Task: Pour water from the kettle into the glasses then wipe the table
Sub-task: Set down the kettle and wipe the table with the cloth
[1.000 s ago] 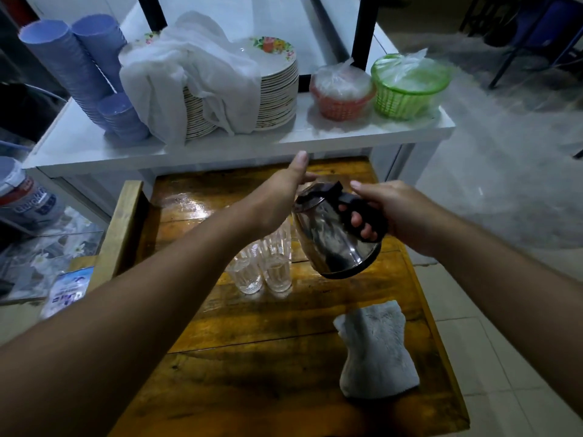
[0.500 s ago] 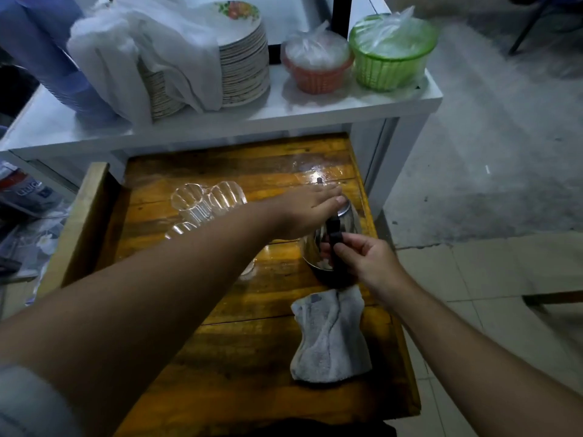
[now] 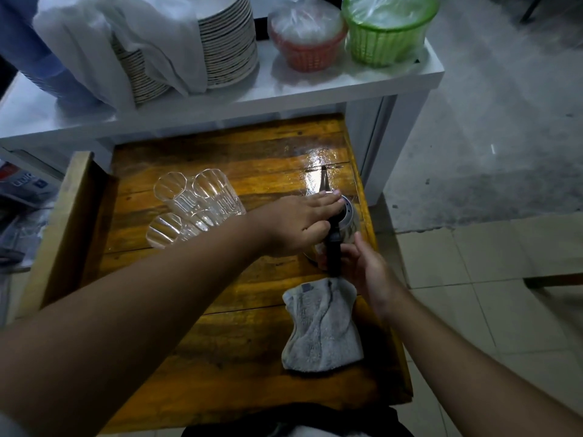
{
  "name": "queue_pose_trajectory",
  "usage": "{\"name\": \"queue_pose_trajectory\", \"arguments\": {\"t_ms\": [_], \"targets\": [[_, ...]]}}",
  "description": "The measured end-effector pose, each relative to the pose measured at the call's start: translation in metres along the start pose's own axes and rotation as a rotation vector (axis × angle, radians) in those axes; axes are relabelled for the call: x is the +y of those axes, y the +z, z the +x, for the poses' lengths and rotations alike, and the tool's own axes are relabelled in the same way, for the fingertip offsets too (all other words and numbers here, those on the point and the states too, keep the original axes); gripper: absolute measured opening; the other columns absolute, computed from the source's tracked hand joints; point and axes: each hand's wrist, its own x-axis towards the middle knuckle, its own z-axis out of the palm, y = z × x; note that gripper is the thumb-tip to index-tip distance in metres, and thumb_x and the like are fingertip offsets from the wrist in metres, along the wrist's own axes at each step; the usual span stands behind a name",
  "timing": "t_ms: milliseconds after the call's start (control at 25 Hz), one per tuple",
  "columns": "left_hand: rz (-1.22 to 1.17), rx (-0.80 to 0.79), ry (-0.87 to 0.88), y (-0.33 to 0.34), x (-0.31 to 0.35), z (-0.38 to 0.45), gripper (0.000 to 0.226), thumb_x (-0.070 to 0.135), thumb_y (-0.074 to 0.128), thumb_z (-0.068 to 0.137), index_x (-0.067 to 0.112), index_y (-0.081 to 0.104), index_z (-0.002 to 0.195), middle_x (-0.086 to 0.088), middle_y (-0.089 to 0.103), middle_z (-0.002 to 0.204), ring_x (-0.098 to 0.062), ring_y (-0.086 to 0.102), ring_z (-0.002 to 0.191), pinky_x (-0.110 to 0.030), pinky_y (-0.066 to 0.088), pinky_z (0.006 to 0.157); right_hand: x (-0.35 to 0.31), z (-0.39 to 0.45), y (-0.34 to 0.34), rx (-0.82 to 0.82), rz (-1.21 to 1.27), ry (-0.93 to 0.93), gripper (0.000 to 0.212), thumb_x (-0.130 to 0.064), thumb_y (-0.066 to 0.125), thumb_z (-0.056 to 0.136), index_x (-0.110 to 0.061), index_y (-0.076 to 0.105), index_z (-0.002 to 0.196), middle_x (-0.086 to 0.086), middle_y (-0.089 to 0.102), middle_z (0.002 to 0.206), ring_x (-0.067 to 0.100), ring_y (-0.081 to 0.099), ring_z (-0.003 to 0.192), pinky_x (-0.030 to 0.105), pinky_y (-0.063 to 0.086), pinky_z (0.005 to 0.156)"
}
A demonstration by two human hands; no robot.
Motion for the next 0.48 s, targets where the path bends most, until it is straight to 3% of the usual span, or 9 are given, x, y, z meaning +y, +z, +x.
{"name": "queue_pose_trajectory", "arguments": {"t_ms": [80, 200, 280, 400, 480], "targets": [[-0.014, 0.011, -0.018, 0.003, 0.002, 0.0, 0.063, 0.041, 0.022, 0.098, 0.023, 0.013, 0.158, 0.001, 0.008, 0.167, -0.012, 0.004, 0.152, -0.03, 0.009, 0.115, 0.0, 0.001, -0.001, -0.027, 0.01, 0.021, 0.081, -0.068, 0.024, 0.098, -0.007, 0.074, 0.116, 0.018, 0.076, 0.12, 0.03, 0.069, 0.115, 0.043, 0.047, 0.101], [-0.108, 0.117, -0.062, 0.015, 0.005, -0.013, 0.063, 0.044, 0.024, 0.098, 0.026, 0.01, 0.158, 0.004, 0.006, 0.167, -0.012, 0.0, 0.152, -0.035, 0.007, 0.117, 0.004, -0.006, -0.006, 0.047, -0.021, -0.006, 0.084, -0.072, 0.016, 0.095, -0.013, 0.073, 0.117, 0.016, 0.076, 0.119, 0.028, 0.068, 0.114, 0.044, 0.048, 0.1], [-0.1, 0.266, -0.125, 0.038, 0.007, -0.042, 0.064, 0.045, 0.027, 0.099, 0.028, 0.009, 0.158, 0.005, 0.006, 0.167, -0.01, -0.002, 0.152, -0.032, 0.003, 0.116, 0.011, -0.02, -0.008, 0.15, -0.118, -0.075, 0.069, -0.064, 0.022, 0.099, -0.019, 0.071, 0.117, 0.013, 0.075, 0.117, 0.027, 0.068, 0.113, 0.043, 0.05, 0.095], [-0.049, 0.327, -0.345, 0.095, 0.007, -0.101, 0.069, 0.052, 0.03, 0.097, 0.03, 0.006, 0.158, 0.008, 0.0, 0.166, -0.009, -0.009, 0.151, -0.035, 0.0, 0.118, 0.037, -0.045, -0.008, 0.315, -0.512, -0.252, 0.021, -0.035, 0.053, 0.101, -0.029, 0.068, 0.114, -0.003, 0.07, 0.113, 0.019, 0.065, 0.111, 0.039, 0.053, 0.092], [-0.053, 0.273, -0.54, 0.135, 0.002, -0.139, 0.074, 0.057, 0.031, 0.094, 0.03, 0.005, 0.158, 0.007, -0.004, 0.166, -0.013, -0.01, 0.151, -0.04, 0.002, 0.121, 0.061, -0.057, -0.001, 0.301, -0.869, -0.405, 0.023, -0.035, 0.06, 0.093, -0.033, 0.066, 0.115, -0.007, 0.066, 0.118, 0.017, 0.06, 0.114, 0.046, 0.053, 0.094]]}}
